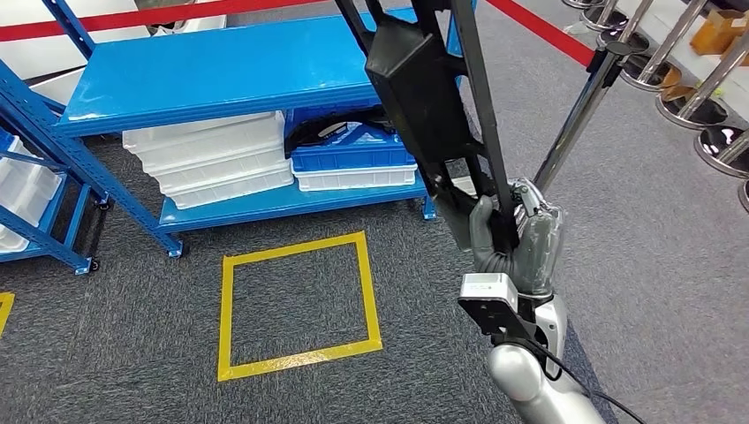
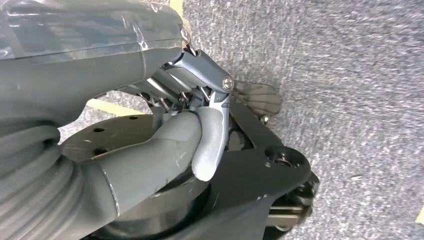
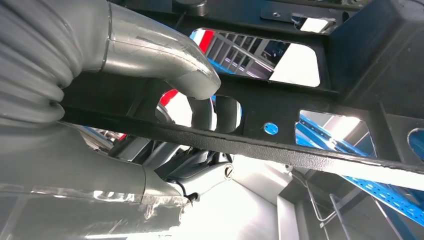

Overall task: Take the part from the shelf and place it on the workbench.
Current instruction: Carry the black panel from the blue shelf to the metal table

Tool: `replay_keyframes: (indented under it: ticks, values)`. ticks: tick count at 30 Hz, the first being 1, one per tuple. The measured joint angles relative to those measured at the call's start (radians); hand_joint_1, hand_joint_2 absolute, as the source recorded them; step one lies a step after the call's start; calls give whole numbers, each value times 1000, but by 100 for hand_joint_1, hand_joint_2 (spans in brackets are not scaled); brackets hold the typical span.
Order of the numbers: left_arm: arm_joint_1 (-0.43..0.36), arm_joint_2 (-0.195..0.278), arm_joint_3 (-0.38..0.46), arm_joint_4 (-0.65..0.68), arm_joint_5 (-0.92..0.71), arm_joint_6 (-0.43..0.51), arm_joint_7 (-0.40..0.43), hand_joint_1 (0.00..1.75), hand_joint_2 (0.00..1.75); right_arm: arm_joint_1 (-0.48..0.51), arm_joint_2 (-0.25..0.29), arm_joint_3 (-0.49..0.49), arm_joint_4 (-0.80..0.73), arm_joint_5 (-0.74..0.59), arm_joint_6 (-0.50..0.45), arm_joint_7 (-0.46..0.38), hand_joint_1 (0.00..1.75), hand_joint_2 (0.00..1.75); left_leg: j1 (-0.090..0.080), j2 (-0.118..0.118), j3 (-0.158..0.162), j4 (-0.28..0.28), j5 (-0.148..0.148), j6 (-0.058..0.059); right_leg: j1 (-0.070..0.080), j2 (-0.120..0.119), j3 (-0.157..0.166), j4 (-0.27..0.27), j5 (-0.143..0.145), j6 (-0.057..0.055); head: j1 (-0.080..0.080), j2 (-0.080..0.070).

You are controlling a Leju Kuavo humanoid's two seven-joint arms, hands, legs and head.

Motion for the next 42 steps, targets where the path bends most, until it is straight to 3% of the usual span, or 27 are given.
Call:
replay_keyframes:
  ticks: [2, 3, 5, 8, 11, 16, 32, 35, 37, 39, 41, 42]
  values:
    - [1, 0, 0, 1, -3, 1, 1, 175, 175, -1, 1, 0, 0, -2, 0, 2, 175, 175, -6, -3, 70, -136, 61, 15, 3, 1, 2, 0, 0, 1, 0, 0]
    - [1, 1, 0, 1, -4, 1, 1, 175, 175, -2, 2, 0, 0, -3, 0, 4, 175, 175, -9, -4, 93, -190, 77, 21, 5, 1, 0, 1, 1, 4, 0, 0]
    - [2, 0, 0, 1, -5, 1, 1, 175, 175, -5, 2, 0, 0, -4, 0, 7, 175, 175, -11, -7, 105, -235, 81, 23, 9, 2, -6, 4, -3, 2, 1, 0]
    - [3, -1, 0, 1, -5, 0, 1, 175, 175, -7, 3, 0, 0, -5, 0, 5, 175, 175, -12, -8, 105, -242, 82, 21, 8, 1, -5, 1, -3, -1, 4, 0]
    - [4, -1, 0, 1, -5, 0, 1, 175, 175, -8, 4, 0, 0, -7, 0, 4, 175, 175, -12, -8, 105, -242, 82, 25, 8, 1, 0, -7, 1, 8, 5, 0]
    - [4, -1, 0, 1, -6, -1, 1, 175, 175, -10, 4, 0, 0, -9, 0, 4, 175, 175, -12, -7, 105, -242, 81, 28, 8, 1, 2, -13, 4, 13, 5, 0]
    - [6, -1, 0, 1, -2, -2, -3, 175, 175, -29, 6, 0, 0, -16, 0, 5, 175, 175, -13, -7, 110, -245, 79, 31, 7, 1, 3, -16, 3, 15, 5, 0]
    - [7, 0, 1, 1, 6, -6, -4, 175, 175, -32, 6, 0, 0, -17, 0, 5, 175, 175, -19, -8, 111, -245, 80, 40, 1, 0, 6, -23, 9, 26, 4, 0]
    - [8, -1, 3, 1, 9, -10, -4, 175, 175, -34, 6, 0, 0, -15, 0, 6, 175, 175, -11, -6, 123, -270, 94, 49, 3, 1, 8, -21, 4, 35, 4, 0]
    - [8, -1, 4, 1, 11, -14, -4, 175, 175, -38, 6, 1, 1, -13, 0, 7, 175, 175, -1, -1, 137, -297, 108, 55, 4, 2, -14, 35, -35, 40, 9, 0]
    - [9, -1, 4, 2, 13, -16, -4, 175, 175, -39, 6, 2, 1, -14, 0, 7, 175, 175, 1, 1, 140, -301, 111, 56, -2, 2, -72, 157, -92, 49, 14, 0]
    - [10, -1, 4, 2, 14, -17, -4, 175, 175, -39, 5, 2, 1, -15, 0, 7, 175, 175, 3, 1, 139, -299, 110, 55, -7, 2, -98, 210, -106, 54, 15, 0]
